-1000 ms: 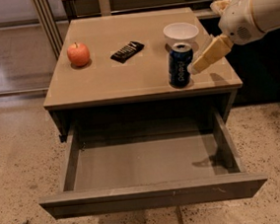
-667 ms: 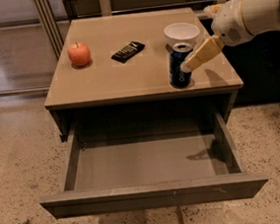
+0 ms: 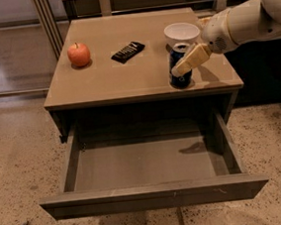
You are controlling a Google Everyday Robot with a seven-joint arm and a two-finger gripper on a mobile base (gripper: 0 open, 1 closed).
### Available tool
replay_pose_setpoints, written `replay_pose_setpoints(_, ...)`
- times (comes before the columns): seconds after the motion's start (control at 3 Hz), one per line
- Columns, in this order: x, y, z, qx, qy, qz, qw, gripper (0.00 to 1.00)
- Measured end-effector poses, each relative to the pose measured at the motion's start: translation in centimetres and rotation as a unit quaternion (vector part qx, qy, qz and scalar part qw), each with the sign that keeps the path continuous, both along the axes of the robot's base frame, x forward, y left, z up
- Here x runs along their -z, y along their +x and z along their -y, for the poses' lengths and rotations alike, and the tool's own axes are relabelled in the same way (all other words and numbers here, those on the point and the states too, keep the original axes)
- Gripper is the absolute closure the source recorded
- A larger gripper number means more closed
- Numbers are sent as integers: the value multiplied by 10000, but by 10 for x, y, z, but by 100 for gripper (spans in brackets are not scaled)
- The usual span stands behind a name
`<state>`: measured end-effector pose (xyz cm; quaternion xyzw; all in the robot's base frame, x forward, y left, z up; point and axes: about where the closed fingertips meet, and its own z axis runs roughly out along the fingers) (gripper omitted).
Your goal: Place pepsi can into top drawer
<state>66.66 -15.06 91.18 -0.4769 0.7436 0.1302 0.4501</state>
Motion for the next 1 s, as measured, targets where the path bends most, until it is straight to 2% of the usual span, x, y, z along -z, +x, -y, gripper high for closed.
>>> replay_pose_setpoints(0.33,23,5,-9,-51,57,-221,9997,0)
replay_pose_setpoints(0.67,24,5,-9,-51,58,-222,9997,19)
replay_pose_setpoints(1.0,24,5,-9,-52,58,-223,9997,42)
